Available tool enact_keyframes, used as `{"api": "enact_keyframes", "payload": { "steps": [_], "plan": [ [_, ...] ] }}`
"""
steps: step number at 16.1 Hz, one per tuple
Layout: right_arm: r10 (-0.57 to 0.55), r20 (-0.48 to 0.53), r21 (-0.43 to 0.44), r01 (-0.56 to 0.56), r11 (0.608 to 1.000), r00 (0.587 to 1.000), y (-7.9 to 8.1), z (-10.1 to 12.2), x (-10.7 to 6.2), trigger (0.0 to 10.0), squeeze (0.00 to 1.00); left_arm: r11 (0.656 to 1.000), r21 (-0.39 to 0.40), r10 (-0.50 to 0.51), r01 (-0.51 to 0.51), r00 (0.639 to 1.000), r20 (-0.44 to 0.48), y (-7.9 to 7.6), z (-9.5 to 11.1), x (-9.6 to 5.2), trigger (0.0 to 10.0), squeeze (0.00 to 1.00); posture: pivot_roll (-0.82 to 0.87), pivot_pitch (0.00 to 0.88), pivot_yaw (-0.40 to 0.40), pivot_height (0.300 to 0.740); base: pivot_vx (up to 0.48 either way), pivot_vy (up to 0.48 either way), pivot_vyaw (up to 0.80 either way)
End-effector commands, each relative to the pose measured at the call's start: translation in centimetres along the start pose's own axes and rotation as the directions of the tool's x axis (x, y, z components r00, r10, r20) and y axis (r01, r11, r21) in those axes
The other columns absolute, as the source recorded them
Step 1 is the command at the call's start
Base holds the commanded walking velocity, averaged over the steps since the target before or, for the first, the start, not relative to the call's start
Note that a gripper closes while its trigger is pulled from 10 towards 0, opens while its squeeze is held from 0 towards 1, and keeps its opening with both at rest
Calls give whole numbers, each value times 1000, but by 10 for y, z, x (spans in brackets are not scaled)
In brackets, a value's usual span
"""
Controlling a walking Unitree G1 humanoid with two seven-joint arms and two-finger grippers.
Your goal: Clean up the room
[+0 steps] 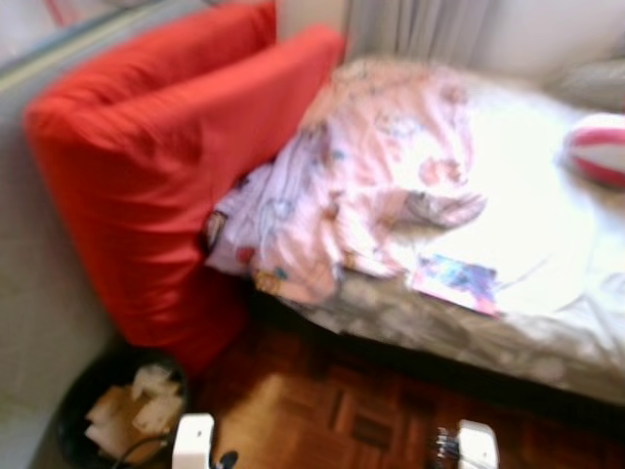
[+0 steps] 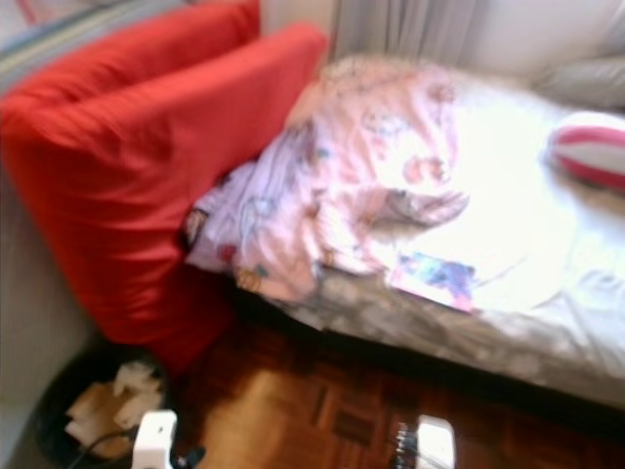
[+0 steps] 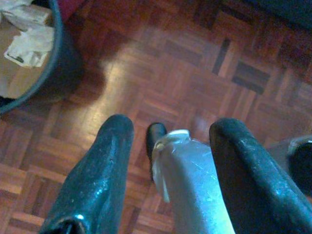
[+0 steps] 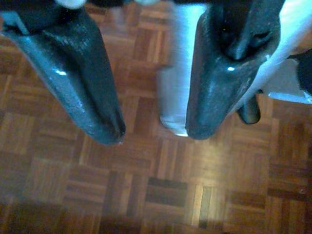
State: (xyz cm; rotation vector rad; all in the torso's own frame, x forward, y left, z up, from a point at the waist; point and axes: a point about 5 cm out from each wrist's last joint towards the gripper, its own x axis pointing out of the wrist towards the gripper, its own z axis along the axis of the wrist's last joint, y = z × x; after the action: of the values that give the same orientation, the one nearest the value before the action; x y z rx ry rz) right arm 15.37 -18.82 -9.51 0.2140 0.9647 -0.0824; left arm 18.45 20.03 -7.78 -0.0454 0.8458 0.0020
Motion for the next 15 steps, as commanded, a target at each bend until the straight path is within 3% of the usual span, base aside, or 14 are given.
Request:
{"api": "enact_keyframes", "payload": {
  "steps": [1,3,6,7,10,15],
  "plan": [
    [-171,30,227,160,961,985,-74,27,-15,10000,0,990,-10,137,-140,978,-156,51,-40,-24,10000,0,-24,0,9,740,0,-292,0],
    [-169,27,207,160,965,985,-75,27,-16,10000,0,989,-53,131,-141,979,-155,48,-42,-24,10000,0,-12,0,11,740,0,0,0],
    [-186,27,211,177,961,982,-80,25,-19,10000,0,991,-41,120,-129,978,-169,44,-46,-24,10000,0,-18,0,1,740,0,0,0],
    [-186,4,141,183,973,983,-84,23,-21,10000,0,991,-45,116,-126,977,-178,41,-49,-24,10000,0,-11,0,-5,740,0,0,0],
    [-190,19,130,186,974,982,-90,25,-23,10000,0,995,-26,95,-101,979,-182,36,-51,-24,10000,0,8,0,-14,740,0,0,0],
    [-152,35,122,147,982,988,-79,27,-18,10000,0,988,-53,137,-147,977,-161,49,-47,-26,10000,0,18,0,-9,740,0,0,0]
  ]
}}
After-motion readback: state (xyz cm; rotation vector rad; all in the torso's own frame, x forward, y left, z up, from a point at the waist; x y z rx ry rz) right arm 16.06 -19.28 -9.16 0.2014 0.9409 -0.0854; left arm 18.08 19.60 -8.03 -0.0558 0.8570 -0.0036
